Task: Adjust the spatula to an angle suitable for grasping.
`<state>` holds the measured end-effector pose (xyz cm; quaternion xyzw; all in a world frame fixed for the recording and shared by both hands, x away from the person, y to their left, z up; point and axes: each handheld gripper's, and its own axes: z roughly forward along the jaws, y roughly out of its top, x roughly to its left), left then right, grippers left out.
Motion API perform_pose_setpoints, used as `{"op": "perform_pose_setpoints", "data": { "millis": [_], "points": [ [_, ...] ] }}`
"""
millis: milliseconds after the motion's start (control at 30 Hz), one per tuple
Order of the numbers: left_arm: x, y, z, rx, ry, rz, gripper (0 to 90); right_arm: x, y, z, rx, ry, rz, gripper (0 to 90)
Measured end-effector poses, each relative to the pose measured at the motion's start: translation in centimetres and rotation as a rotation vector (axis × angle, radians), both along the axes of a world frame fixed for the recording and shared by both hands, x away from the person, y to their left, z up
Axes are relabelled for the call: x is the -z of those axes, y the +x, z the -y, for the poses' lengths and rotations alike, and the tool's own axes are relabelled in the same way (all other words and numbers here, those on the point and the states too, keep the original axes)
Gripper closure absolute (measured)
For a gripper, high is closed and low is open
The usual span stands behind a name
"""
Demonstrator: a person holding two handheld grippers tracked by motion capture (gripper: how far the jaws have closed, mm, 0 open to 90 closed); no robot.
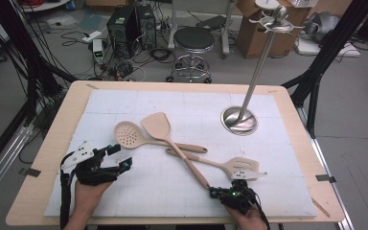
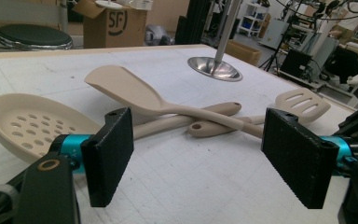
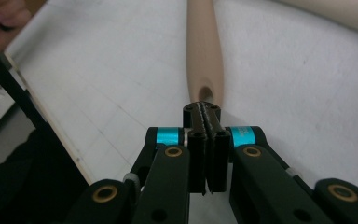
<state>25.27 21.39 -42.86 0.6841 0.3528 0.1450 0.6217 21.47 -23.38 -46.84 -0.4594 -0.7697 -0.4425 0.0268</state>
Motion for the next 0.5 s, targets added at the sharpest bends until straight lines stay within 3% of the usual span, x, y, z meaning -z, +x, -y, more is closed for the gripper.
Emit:
{"op": "perform_pose_setpoints", "data": {
  "millis": [500],
  "points": [
    [0.0, 0.0, 0.1, 0.005, 0.0, 0.0, 26.0, -0.4, 1.2, -1.1, 0.034, -0.023, -0.008, 89.6]
  ]
}}
